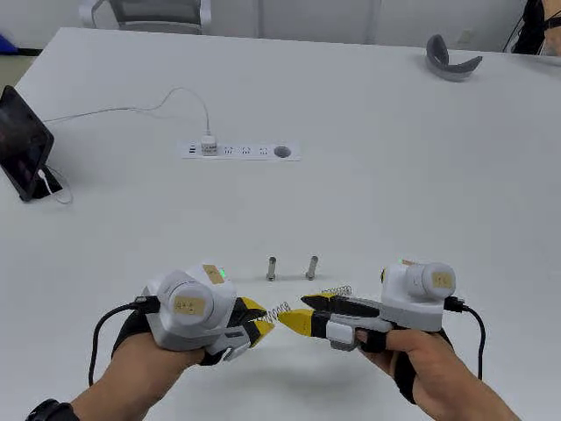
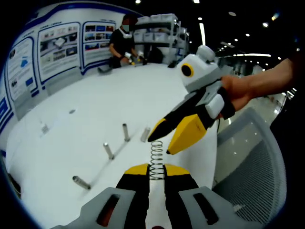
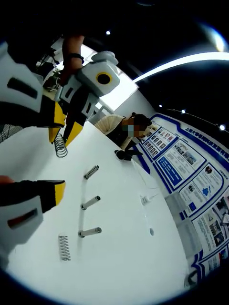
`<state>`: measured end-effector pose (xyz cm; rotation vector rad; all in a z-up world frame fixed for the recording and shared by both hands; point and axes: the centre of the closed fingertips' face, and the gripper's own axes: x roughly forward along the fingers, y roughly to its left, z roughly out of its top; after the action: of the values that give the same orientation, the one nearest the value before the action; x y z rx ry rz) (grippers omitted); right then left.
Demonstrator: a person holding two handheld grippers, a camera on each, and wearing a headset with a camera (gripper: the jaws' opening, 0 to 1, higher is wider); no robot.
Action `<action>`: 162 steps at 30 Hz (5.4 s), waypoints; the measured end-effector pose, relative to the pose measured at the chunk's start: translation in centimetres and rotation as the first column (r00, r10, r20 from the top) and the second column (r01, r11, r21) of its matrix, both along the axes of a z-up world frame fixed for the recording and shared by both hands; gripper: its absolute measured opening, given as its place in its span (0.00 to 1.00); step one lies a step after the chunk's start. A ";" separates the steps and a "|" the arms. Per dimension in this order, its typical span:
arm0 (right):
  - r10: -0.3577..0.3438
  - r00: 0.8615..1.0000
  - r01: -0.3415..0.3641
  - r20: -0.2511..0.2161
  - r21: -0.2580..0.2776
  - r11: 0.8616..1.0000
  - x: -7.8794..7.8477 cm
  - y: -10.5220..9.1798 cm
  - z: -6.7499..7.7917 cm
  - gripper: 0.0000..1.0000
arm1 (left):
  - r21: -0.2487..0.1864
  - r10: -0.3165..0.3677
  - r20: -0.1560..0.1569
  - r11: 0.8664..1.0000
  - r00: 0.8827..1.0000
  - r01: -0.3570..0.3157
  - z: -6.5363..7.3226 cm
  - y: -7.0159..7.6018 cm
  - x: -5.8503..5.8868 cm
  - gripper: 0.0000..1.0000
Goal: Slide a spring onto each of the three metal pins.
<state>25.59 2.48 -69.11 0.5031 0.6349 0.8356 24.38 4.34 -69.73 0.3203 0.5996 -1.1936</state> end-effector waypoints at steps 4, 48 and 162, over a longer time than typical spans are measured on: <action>0.002 1.000 -0.002 -0.004 0.030 1.000 0.0 0.2 0.4 0.38 | -0.009 -0.015 0.013 1.000 1.000 0.015 0.7 -0.5 -0.1 0.11; 0.190 0.977 -0.181 0.093 -0.104 0.978 0.7 -0.2 5.3 0.12 | -0.100 -0.094 0.038 0.990 0.995 0.097 3.8 -3.3 0.6 0.10; 0.638 0.765 -0.523 -0.088 -0.662 0.536 4.1 -1.9 0.7 0.12 | -0.076 0.318 -0.060 0.944 0.946 -0.322 0.5 11.3 2.5 0.50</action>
<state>29.70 0.58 -68.38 -0.4798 0.9098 1.1946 26.92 15.62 -69.19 0.1162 0.6137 -0.9107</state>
